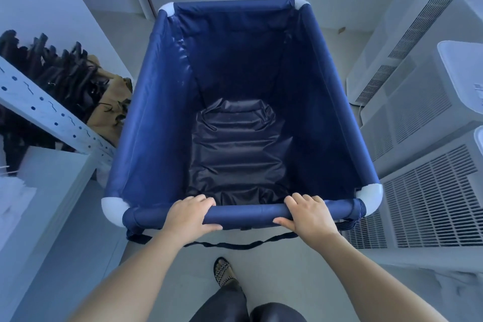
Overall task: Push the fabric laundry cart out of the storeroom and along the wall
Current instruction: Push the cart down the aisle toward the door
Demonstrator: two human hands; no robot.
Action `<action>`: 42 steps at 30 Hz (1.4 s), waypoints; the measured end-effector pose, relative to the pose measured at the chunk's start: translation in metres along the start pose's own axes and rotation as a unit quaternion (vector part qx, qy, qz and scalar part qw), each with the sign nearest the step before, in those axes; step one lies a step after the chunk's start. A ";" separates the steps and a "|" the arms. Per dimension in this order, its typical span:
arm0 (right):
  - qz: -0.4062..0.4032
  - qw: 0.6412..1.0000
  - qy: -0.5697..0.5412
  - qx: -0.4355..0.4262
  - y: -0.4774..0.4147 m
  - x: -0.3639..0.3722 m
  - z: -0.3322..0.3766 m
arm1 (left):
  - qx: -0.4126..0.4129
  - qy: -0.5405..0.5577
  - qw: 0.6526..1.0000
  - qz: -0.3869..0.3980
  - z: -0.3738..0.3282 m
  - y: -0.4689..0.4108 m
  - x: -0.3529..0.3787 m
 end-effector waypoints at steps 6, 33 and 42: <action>-0.004 1.000 -0.002 0.015 -0.042 -0.010 -0.007 | 0.024 -0.027 0.999 -0.008 0.022 -0.041 -0.012; -0.016 0.998 -0.057 0.004 -0.242 -0.060 -0.062 | -0.010 -0.031 0.998 -0.062 0.094 -0.238 -0.085; -0.021 0.999 -0.048 0.006 -0.308 -0.078 -0.084 | -0.012 -0.033 0.999 -0.024 0.114 -0.306 -0.111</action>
Point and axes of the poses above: each hand's wrist, its own y-axis away from the middle knuckle, its own x-axis out of the palm, z = x × y, the point moved 2 cm from there along -y, towards the middle knuckle, and after that the axes turned 12 degrees about -y, right-handed, at the moved point
